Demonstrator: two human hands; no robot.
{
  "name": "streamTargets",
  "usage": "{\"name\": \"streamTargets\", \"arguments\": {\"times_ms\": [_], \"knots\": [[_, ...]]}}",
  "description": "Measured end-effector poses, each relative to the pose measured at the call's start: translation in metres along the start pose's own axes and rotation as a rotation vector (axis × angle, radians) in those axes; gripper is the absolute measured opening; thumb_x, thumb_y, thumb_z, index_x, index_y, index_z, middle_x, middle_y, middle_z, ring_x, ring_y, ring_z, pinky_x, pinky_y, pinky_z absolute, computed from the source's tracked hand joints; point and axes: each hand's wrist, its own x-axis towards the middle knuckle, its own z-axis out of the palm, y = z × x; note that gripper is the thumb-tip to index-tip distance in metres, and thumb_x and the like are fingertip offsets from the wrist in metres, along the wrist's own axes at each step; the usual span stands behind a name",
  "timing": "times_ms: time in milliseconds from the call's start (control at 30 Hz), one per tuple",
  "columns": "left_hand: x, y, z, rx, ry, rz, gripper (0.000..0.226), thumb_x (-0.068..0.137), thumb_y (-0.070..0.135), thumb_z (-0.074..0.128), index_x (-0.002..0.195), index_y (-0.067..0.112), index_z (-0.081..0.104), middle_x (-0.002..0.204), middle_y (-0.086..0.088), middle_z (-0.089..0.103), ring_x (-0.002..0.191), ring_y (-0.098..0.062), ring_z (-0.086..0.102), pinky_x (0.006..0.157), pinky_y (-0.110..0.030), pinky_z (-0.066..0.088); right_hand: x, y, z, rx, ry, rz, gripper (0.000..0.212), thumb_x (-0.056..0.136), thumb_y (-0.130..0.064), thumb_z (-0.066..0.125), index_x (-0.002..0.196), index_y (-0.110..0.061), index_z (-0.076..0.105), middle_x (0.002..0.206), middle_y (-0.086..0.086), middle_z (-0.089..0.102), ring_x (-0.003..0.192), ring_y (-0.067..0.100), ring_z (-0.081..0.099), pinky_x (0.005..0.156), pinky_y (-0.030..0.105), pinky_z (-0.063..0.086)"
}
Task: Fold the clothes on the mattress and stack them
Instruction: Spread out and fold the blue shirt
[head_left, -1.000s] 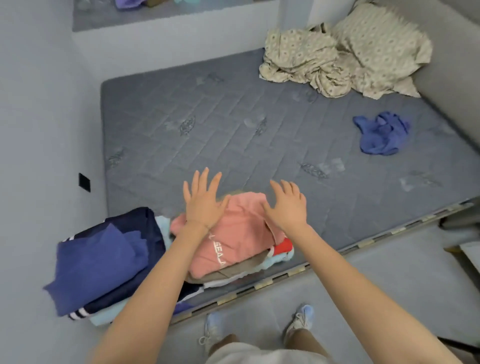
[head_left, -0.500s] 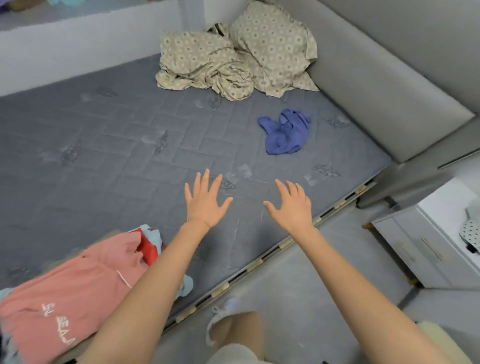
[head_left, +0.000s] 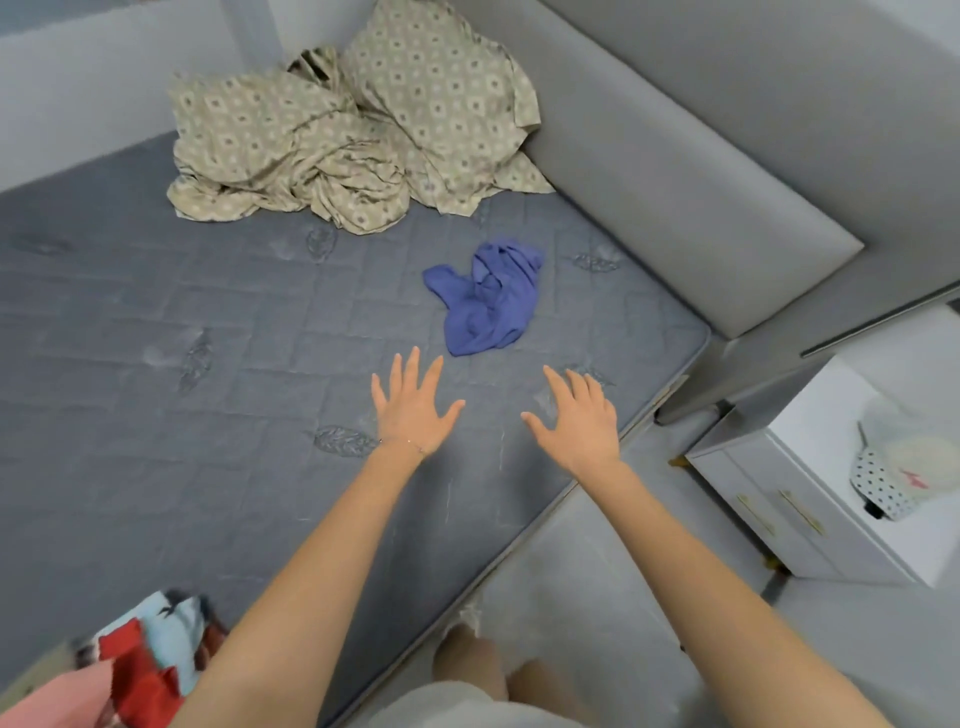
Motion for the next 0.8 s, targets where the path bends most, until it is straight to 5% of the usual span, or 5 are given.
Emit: {"name": "streamTargets", "arguments": {"times_ms": [300, 600, 800], "knots": [[0.087, 0.032, -0.002, -0.006, -0.031, -0.021, 0.071, 0.096, 0.058, 0.038, 0.154, 0.032, 0.007, 0.163, -0.002, -0.008, 0.149, -0.022, -0.011, 0.117, -0.051, -0.009, 0.1, 0.036, -0.017, 0.016, -0.076, 0.024, 0.077, 0.093, -0.059, 0.05, 0.156, -0.028, 0.018, 0.161, 0.008, 0.019, 0.149, 0.027, 0.013, 0.117, 0.043, 0.02], [0.175, 0.044, 0.027, -0.089, 0.036, -0.148, 0.07, 0.095, 0.056, 0.043, 0.154, 0.034, 0.012, 0.163, -0.001, -0.001, 0.15, -0.019, -0.006, 0.118, -0.049, -0.007, 0.245, 0.06, 0.003, 0.006, -0.146, -0.143, 0.083, 0.09, -0.061, 0.053, 0.156, -0.03, 0.013, 0.162, 0.008, 0.016, 0.15, 0.027, 0.011, 0.116, 0.043, 0.02], [0.243, 0.06, 0.085, -0.262, 0.006, -0.321, 0.074, 0.092, 0.056, 0.05, 0.152, 0.038, 0.012, 0.163, 0.003, 0.001, 0.15, -0.017, -0.004, 0.117, -0.047, -0.007, 0.347, 0.086, 0.04, -0.021, -0.298, -0.213, 0.088, 0.09, -0.063, 0.052, 0.156, -0.035, -0.001, 0.165, 0.005, -0.003, 0.151, 0.028, -0.003, 0.117, 0.046, 0.017]]}}
